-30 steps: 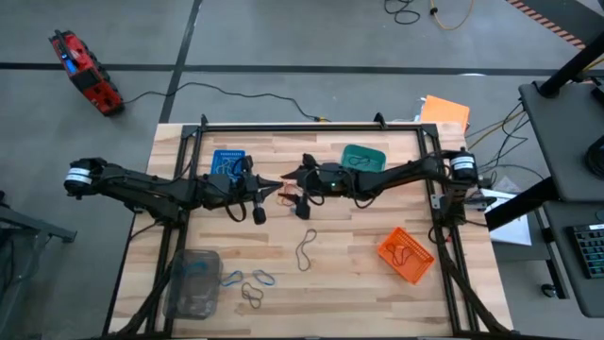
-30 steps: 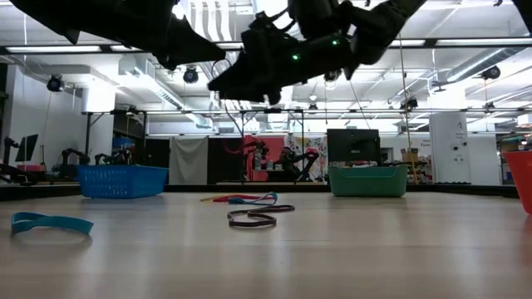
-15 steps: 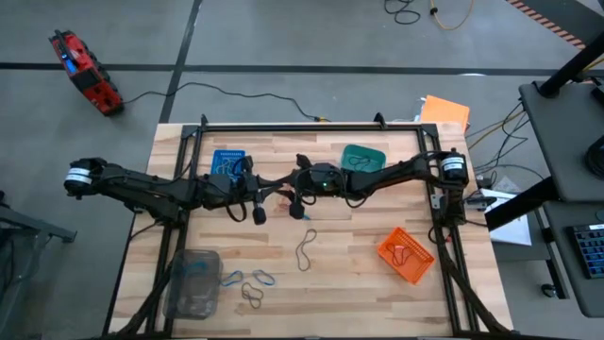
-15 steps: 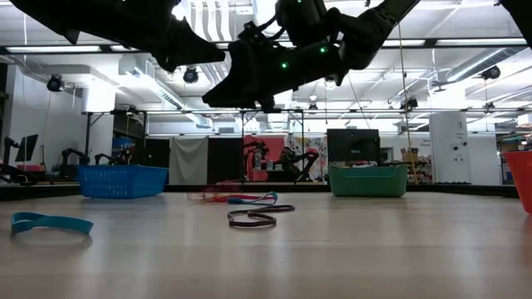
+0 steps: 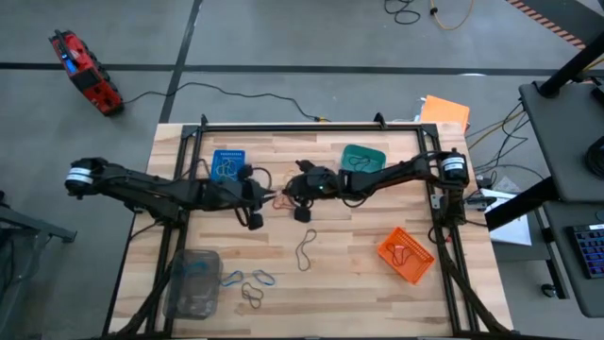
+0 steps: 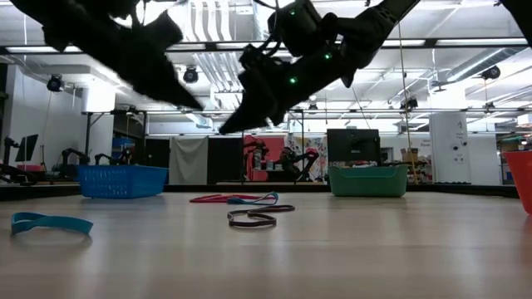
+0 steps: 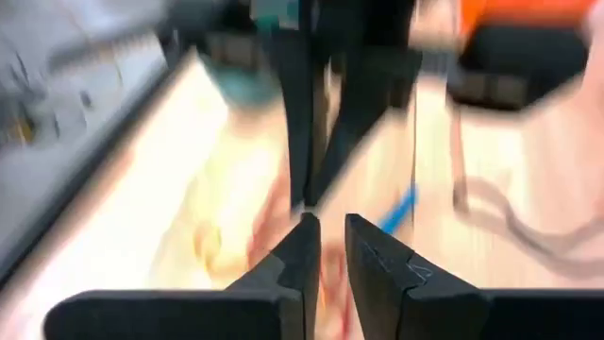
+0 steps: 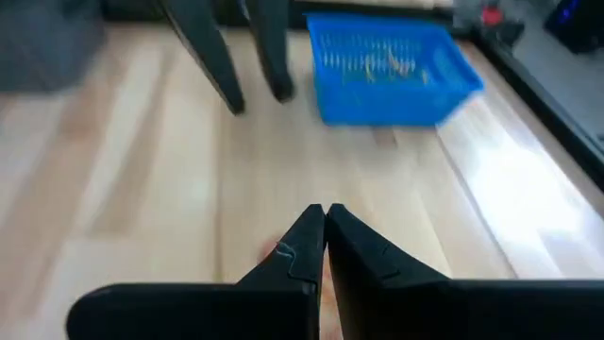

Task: Sort rubber bands into baskets
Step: Put the red rubberband into the orange bin

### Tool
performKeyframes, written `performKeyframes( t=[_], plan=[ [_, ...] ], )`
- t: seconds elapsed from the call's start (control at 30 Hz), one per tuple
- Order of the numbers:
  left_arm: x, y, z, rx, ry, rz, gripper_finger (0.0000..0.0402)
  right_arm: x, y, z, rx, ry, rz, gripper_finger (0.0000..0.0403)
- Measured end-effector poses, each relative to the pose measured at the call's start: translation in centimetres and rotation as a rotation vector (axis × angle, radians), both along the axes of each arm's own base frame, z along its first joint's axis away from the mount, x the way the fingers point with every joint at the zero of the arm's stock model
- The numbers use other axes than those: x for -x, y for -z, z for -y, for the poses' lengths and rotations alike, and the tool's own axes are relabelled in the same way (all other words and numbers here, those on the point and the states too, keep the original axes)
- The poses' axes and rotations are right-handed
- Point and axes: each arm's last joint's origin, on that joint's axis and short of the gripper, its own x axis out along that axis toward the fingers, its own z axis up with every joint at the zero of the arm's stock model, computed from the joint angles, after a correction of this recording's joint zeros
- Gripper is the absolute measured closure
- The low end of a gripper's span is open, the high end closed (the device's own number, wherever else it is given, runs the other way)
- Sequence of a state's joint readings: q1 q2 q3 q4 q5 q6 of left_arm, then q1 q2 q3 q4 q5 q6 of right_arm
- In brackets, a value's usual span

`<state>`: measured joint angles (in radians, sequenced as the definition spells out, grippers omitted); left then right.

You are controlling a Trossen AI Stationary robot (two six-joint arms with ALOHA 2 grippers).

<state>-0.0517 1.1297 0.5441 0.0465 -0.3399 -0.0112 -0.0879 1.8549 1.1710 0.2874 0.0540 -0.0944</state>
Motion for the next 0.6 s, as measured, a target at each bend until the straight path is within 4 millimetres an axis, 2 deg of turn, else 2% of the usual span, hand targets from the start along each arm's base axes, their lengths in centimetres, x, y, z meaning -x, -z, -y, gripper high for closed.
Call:
performKeyframes(
  t=[0.1,0.27,0.4,0.6],
  plan=[
    [0.0,1.5,0.1,0.037,-0.006,-0.091,0.0353,0.7,0.1,0.1,0.031,0.039,-0.089,0.0394],
    [-0.8,4.4,0.3,0.058,0.048,-0.203,0.0328,1.8,-0.8,0.2,0.074,0.086,-0.175,0.0394],
    [-1.5,6.8,0.3,0.052,0.063,-0.263,0.0306,2.7,-1.9,0.1,0.085,0.095,-0.193,0.0394],
    [-2.7,9.1,0.1,0.008,0.058,-0.268,0.0274,4.6,-3.5,0.0,0.092,0.095,-0.186,0.0394]
  ],
)
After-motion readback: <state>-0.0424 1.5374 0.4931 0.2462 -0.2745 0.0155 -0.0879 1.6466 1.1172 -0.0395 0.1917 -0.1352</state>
